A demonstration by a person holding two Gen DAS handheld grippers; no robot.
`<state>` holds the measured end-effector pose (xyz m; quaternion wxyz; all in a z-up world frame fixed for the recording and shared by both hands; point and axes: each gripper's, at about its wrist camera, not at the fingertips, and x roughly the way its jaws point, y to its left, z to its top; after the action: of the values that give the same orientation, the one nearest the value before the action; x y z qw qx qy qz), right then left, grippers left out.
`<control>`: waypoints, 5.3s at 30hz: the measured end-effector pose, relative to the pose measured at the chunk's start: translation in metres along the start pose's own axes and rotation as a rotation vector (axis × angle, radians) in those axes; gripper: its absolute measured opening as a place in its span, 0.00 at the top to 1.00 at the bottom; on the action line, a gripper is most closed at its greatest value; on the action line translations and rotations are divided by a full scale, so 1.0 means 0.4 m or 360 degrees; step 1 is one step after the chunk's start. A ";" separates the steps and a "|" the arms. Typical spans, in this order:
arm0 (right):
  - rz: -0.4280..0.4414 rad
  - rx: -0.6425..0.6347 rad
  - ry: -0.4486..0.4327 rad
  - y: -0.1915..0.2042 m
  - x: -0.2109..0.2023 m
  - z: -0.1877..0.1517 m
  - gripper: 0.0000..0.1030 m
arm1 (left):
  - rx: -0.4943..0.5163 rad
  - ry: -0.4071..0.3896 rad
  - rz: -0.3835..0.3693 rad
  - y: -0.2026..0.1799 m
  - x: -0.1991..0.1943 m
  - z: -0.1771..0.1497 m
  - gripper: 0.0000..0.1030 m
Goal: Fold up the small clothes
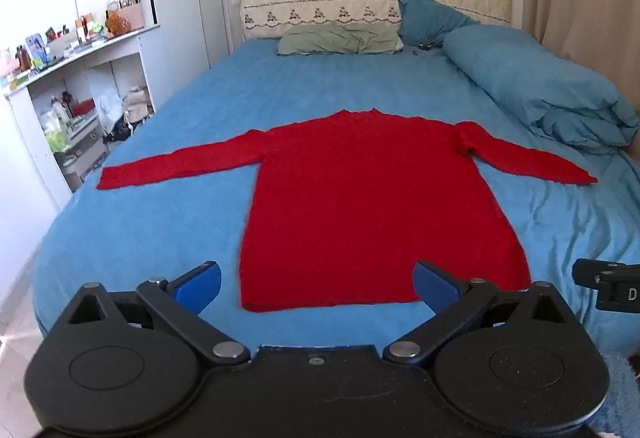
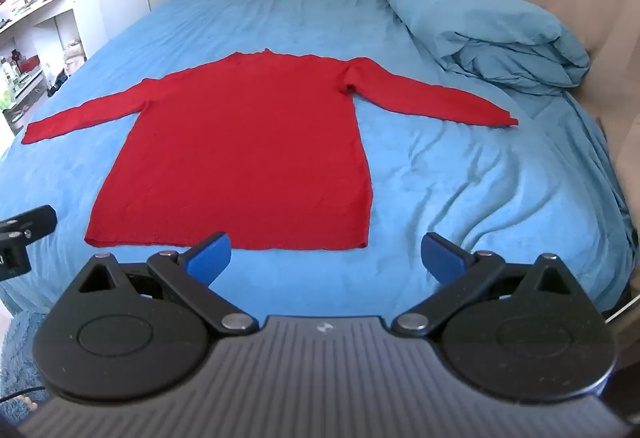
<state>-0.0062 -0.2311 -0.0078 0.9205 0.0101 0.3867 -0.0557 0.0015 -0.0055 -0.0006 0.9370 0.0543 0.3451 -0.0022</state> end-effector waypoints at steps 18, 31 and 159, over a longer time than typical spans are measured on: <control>-0.0010 0.0009 -0.0017 -0.007 -0.003 -0.004 0.00 | -0.0025 -0.0059 0.0014 -0.016 -0.026 0.003 0.00; 0.0000 0.0007 -0.0014 -0.009 0.002 -0.006 0.00 | -0.0028 -0.0052 0.0000 -0.007 -0.030 0.005 0.00; -0.0513 0.1083 -0.0158 -0.773 0.991 0.560 0.78 | 0.0125 0.0424 -0.0340 -0.479 1.218 0.618 0.00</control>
<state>0.3941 -0.5898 -0.1260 0.8615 0.2515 0.2977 -0.3255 0.5244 -0.2053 -0.1480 0.8745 0.0538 0.4698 -0.1079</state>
